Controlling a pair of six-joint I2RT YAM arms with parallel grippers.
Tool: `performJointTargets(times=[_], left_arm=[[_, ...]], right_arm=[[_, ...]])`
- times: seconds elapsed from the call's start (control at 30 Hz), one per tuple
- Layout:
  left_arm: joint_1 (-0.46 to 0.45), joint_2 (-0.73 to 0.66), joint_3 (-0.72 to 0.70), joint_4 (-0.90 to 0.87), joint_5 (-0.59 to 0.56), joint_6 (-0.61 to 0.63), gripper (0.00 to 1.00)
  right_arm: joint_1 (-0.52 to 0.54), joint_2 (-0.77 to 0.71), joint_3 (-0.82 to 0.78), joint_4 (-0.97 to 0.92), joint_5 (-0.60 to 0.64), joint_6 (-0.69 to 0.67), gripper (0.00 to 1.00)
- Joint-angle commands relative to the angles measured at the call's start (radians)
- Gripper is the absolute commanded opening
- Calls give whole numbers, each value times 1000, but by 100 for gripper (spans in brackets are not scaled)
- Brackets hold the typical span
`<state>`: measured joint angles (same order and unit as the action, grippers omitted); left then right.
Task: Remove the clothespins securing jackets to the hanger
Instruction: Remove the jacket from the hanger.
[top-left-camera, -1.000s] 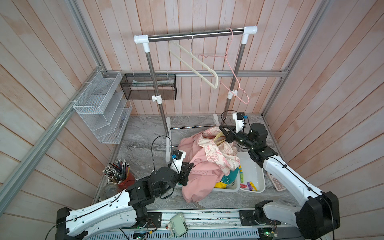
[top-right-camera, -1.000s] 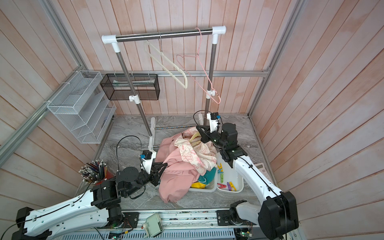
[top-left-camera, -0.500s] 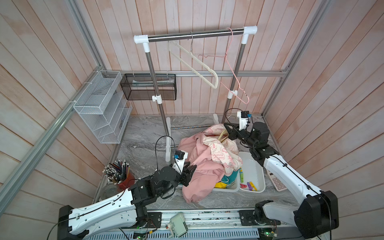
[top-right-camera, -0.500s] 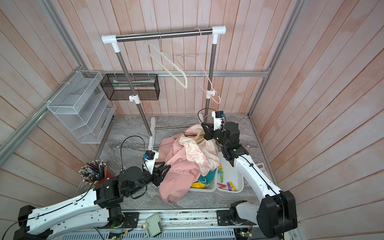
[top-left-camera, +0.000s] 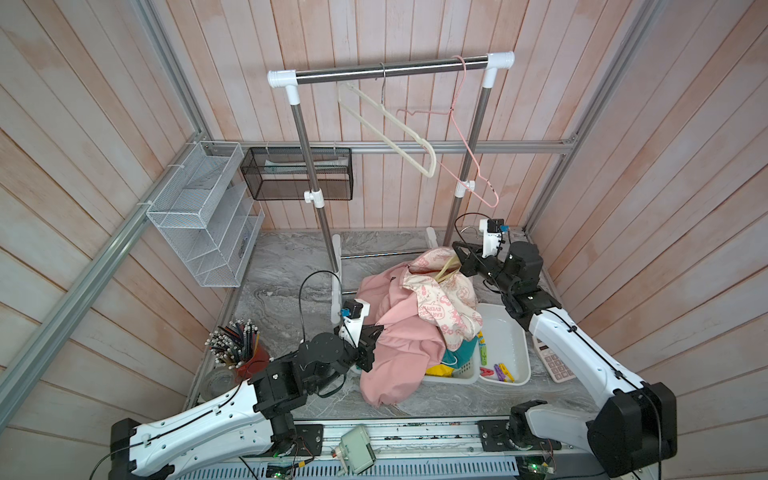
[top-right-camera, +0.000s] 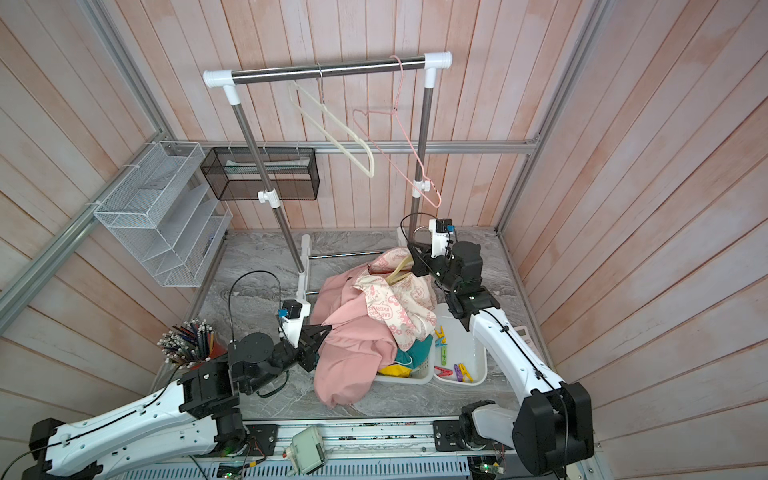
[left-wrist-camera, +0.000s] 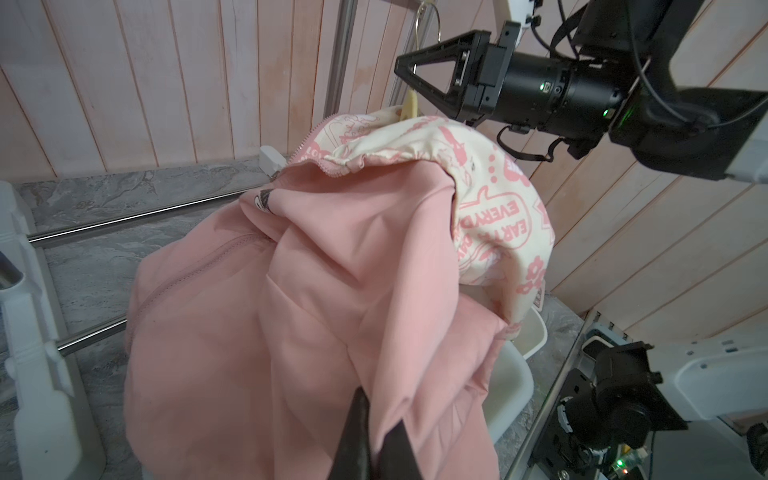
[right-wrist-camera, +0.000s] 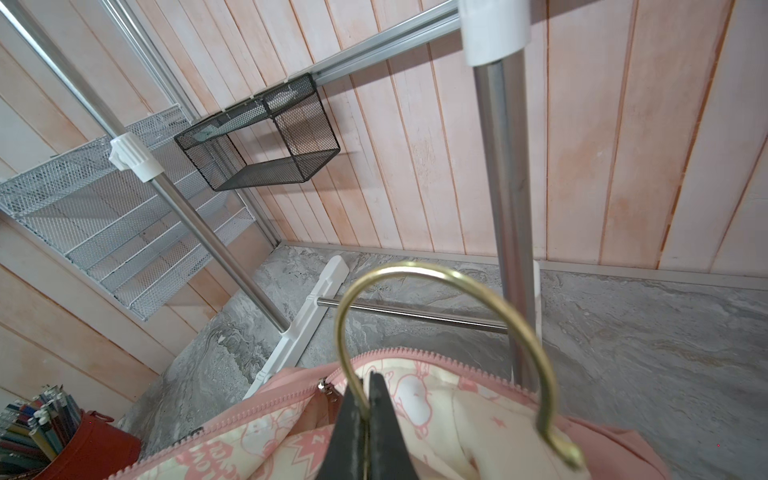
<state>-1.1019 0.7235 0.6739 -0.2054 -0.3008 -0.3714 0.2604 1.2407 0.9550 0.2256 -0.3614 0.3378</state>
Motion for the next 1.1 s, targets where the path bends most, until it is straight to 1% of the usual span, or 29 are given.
performJointTargets(times=[0.0,0.07,0.2,0.23,0.27,0.3,0.33,0.4,0.43,0.53,0.67,0.83,0.9,0.97,1.0,1.07], left_arm=[[7,-44,-42,-57,-45,-21,0],[10,-44,-59,-74,-61,-36,0],[20,-16,-59,-88,-81,-39,0],[22,-12,-50,-82,-85,-33,6],[22,-11,-36,-77,-87,-21,21],[22,-11,-23,-71,-83,-6,33],[23,-9,-5,-59,-72,17,39],[22,5,35,-57,-60,55,58],[22,16,60,-58,-56,77,64],[24,65,120,-55,-43,136,73],[41,157,182,-61,0,194,73],[122,243,204,-65,118,210,63],[138,257,200,-64,153,210,62],[139,272,196,-70,163,212,57],[139,279,198,-77,164,209,52],[139,283,190,-74,162,204,40]], right_arm=[[-30,23,46,12,44,13,0],[-34,36,56,17,45,20,0],[-22,47,64,39,4,51,0],[-9,44,64,43,7,51,0],[7,42,64,43,17,45,0],[20,40,69,41,23,37,0],[34,40,73,32,30,29,0],[49,40,80,25,39,25,0],[54,37,78,28,39,26,0],[71,31,80,23,54,18,0],[77,27,80,21,54,20,0],[78,19,85,16,52,20,0],[79,16,91,8,58,16,0],[78,14,93,0,69,12,0],[76,14,97,-6,76,10,0],[76,15,97,-6,77,10,0]])
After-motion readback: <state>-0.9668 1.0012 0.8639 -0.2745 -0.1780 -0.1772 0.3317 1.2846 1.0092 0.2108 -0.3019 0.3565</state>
